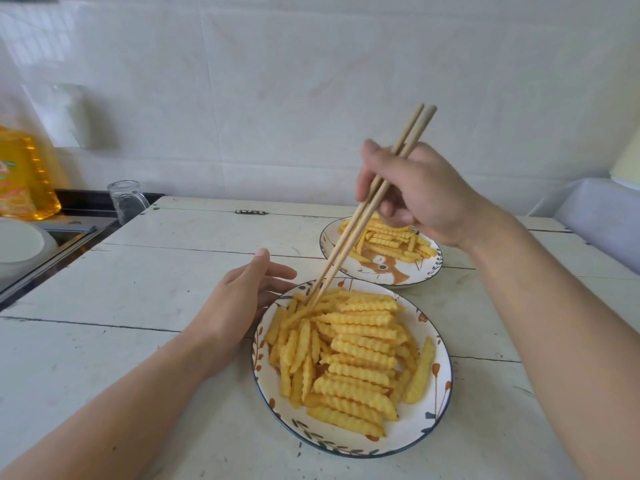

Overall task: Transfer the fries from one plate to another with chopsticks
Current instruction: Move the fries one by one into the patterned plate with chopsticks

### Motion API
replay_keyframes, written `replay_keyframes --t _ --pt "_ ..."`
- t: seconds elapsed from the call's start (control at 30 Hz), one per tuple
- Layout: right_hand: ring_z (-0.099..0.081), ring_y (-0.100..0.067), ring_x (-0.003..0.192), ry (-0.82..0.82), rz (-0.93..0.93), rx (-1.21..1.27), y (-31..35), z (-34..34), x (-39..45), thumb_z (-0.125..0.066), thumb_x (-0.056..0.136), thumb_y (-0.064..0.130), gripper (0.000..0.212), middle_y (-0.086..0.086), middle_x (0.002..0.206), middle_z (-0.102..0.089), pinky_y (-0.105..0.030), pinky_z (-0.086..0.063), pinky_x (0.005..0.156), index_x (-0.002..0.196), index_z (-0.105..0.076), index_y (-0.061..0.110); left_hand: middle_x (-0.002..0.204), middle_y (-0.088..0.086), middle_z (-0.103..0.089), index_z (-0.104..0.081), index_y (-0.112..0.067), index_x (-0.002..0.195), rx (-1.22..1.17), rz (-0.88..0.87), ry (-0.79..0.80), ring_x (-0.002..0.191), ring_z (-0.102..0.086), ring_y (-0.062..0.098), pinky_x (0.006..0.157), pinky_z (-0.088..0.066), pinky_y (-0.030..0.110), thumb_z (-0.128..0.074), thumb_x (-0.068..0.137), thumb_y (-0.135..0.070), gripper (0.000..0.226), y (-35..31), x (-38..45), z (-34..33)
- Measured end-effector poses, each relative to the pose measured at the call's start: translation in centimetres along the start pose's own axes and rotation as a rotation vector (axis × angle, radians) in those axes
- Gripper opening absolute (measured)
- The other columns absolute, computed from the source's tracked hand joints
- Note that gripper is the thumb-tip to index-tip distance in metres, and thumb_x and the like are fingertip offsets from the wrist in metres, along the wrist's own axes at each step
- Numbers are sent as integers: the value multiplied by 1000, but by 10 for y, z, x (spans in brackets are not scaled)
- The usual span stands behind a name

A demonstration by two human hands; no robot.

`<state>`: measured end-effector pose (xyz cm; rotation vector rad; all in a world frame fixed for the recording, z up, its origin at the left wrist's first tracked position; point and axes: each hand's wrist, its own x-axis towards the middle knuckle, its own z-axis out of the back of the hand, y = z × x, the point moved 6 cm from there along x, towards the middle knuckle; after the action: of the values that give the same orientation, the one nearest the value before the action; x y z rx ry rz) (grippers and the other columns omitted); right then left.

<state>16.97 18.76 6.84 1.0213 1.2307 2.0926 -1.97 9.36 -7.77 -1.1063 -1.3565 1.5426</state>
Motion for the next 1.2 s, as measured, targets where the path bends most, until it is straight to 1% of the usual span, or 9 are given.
replay_keyframes --t 0.13,0.23,0.3,0.5,0.7,0.83,0.97,1.07,1.2 --pt "-35 -7 33 -165 7 68 6 29 -3 -45 106 29 47 2 45 -46 -22 -17 42 73 -61 0 101 8 -80 -74 -12 110 2 -6 3 99 -76 30 105 -51 60 -33 109 -52 57 0 0 0" --pt "-38 -8 39 -403 21 -147 1 64 -4 -48 105 32 46 0 50 -45 -20 -26 41 71 -65 5 99 8 -80 -75 -12 108 8 -14 -6 96 -76 29 103 -53 58 -34 109 -52 57 0 1 0" --pt "-42 -9 40 -462 -18 -294 -8 76 -4 -49 103 36 48 -2 50 -47 -19 -33 41 71 -67 6 98 8 -80 -75 -11 108 14 -19 -11 95 -76 29 101 -55 56 -35 109 -52 58 0 2 0" --pt "-47 -14 38 -427 -104 -405 -33 69 1 -52 100 43 49 2 47 -53 -22 -39 42 72 -69 8 101 10 -79 -76 -12 107 23 -24 -10 97 -76 31 100 -54 57 -34 109 -52 58 1 2 1" --pt "-51 -8 39 -404 -74 -445 -45 52 3 -48 103 41 49 0 51 -56 -28 -43 53 71 -67 10 100 10 -79 -76 -12 106 20 -24 -13 96 -76 31 101 -54 59 -35 109 -52 58 1 2 1" --pt "-50 -6 38 -452 -80 -453 -36 58 3 -43 104 45 54 -1 52 -55 -27 -41 52 71 -66 8 100 10 -79 -76 -12 106 16 -25 -6 98 -75 33 102 -53 59 -35 109 -52 57 1 2 0" --pt "-39 -15 37 -469 -52 -150 -12 65 0 -44 105 42 55 -5 48 -46 -24 -29 41 68 -62 5 99 8 -80 -76 -12 108 15 -27 -5 97 -76 30 102 -54 58 -35 109 -51 57 2 3 0" --pt "-33 -14 34 -340 8 90 6 47 -3 -44 106 39 54 -3 46 -43 -24 -22 44 68 -59 3 99 9 -80 -75 -11 108 4 -22 -4 96 -76 30 102 -53 58 -35 109 -52 57 2 3 0" --pt "-31 -15 34 -119 15 44 6 14 -1 -42 106 39 56 -6 46 -42 -23 -21 44 69 -61 2 101 12 -79 -76 -13 107 -9 -17 -13 97 -76 32 102 -53 59 -34 109 -54 59 2 3 2"
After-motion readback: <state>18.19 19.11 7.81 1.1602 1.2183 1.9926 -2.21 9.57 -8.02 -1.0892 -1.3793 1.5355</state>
